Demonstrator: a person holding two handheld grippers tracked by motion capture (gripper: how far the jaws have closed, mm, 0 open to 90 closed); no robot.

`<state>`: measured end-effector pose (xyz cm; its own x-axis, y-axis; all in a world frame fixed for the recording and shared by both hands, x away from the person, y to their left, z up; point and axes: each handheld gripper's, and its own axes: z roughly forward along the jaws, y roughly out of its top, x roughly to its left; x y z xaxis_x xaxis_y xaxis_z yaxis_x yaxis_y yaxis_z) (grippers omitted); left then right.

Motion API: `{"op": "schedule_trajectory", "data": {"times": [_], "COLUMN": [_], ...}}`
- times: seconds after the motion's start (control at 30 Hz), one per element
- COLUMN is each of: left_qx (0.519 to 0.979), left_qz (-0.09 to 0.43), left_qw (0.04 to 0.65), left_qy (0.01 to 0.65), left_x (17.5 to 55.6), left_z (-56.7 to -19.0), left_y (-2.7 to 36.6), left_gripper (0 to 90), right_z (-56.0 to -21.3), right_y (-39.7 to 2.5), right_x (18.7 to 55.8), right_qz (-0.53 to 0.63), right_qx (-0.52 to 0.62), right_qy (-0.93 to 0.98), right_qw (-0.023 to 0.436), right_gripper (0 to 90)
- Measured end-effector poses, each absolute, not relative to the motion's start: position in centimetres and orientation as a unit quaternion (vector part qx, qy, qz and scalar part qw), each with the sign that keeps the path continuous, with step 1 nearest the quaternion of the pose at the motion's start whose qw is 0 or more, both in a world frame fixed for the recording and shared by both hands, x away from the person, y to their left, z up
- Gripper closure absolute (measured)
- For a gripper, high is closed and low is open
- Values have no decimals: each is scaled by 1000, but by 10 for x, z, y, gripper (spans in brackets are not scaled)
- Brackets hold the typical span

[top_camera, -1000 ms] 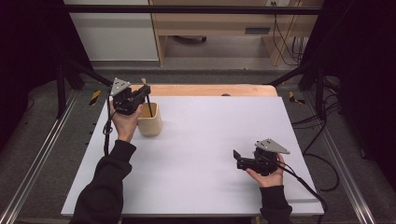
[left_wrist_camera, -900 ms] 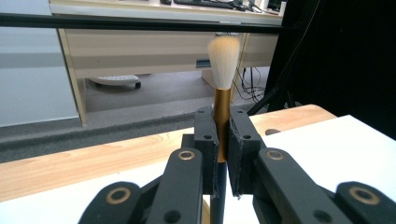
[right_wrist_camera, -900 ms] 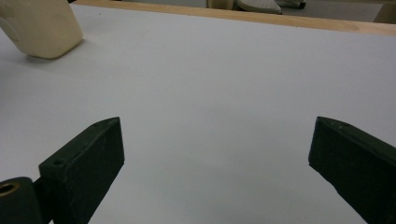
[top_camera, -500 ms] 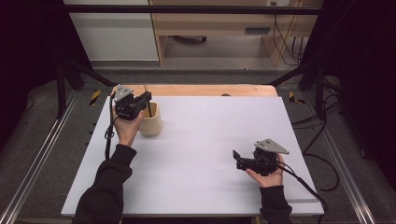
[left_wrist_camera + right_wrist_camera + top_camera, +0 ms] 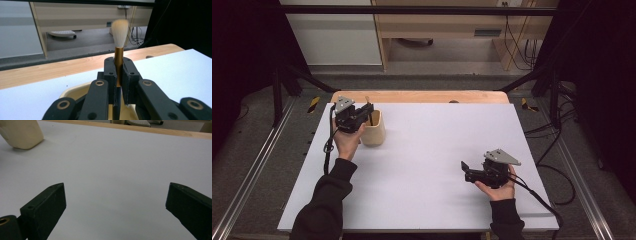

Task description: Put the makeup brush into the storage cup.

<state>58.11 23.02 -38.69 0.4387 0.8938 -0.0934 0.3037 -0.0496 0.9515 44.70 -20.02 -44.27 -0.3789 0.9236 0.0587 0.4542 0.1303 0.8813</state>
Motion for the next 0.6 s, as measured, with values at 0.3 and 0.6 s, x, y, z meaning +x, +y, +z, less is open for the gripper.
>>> {"op": "schedule_trajectory", "data": {"times": [0.3,0.6], "left_qx": [675,686], "left_qz": [278,270], "left_qw": [515,504], "left_qy": [450,451], "left_x": [581,580], "left_z": [-395,-404], "left_y": [231,231], "left_gripper": [826,825], "right_z": [-443,-443], "right_y": [-200,-200], "right_x": [447,447], "right_qz": [442,442], "right_qx": [491,490], "right_qy": [703,702], "right_qw": [266,266], "right_gripper": [33,33]}}
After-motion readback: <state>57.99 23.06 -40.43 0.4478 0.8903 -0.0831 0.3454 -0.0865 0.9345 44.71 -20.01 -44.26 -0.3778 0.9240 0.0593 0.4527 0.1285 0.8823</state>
